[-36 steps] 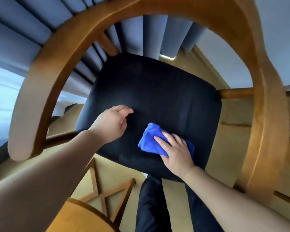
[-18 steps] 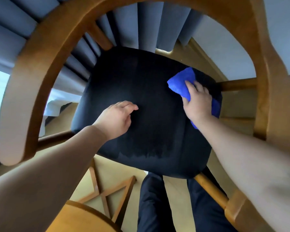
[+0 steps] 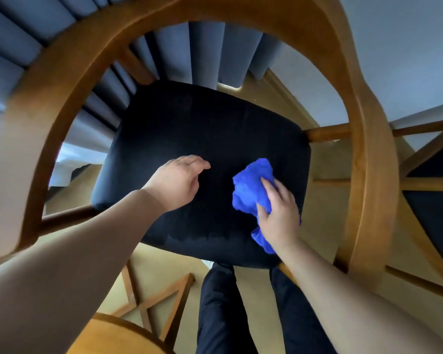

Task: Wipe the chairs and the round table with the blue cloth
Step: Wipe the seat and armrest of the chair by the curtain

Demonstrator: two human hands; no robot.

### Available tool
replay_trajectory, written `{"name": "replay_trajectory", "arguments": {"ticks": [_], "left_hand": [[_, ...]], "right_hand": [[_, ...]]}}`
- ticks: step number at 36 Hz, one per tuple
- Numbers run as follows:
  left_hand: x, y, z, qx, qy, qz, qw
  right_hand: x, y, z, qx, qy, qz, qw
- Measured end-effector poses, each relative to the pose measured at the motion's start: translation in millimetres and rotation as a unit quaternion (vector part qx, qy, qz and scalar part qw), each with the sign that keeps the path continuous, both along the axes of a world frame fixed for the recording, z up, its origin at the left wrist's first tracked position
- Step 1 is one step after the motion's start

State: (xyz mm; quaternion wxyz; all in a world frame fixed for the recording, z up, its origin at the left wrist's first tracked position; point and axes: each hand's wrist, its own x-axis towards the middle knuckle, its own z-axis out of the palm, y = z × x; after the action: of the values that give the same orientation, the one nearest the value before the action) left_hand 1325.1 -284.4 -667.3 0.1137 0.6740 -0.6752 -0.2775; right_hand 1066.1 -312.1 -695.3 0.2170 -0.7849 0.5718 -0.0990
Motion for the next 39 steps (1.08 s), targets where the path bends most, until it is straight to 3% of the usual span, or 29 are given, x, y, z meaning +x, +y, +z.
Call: {"name": "replay_trajectory", "arguments": {"ticks": [9,14,21,29,32,39], "left_hand": [[-9.3,-2.4,-7.5,-0.006,0.002,-0.002,1.000],[-10.5,3.9,-12.5,0.009,-0.004,-0.002,1.000],[-8.6,8.2,-8.7,0.026,-0.015,0.009,1.000],[-14.8,16.9,12.5,0.023,-0.011,0.013,1.000],[-17.9,20.6,19.0,0.026,-0.010,0.014,1.000],[-19.7,28.0,26.2,-0.003,-0.008,0.039,0.999]], "right_hand": [[-3.9,-152.5,-11.7,-0.010,0.157,-0.012,0.987],[-16.1,-132.1,-35.1,0.066,0.171,0.008,0.983],[-20.3,-49.7,-31.8,0.078,0.181,-0.009,0.980],[-16.3,103.1,-16.9,0.201,0.142,-0.031,0.969],[-17.5,89.1,-8.8,0.252,0.104,-0.071,0.959],[-21.2,-5.3,7.9,0.199,-0.024,-0.136,0.970]]}}
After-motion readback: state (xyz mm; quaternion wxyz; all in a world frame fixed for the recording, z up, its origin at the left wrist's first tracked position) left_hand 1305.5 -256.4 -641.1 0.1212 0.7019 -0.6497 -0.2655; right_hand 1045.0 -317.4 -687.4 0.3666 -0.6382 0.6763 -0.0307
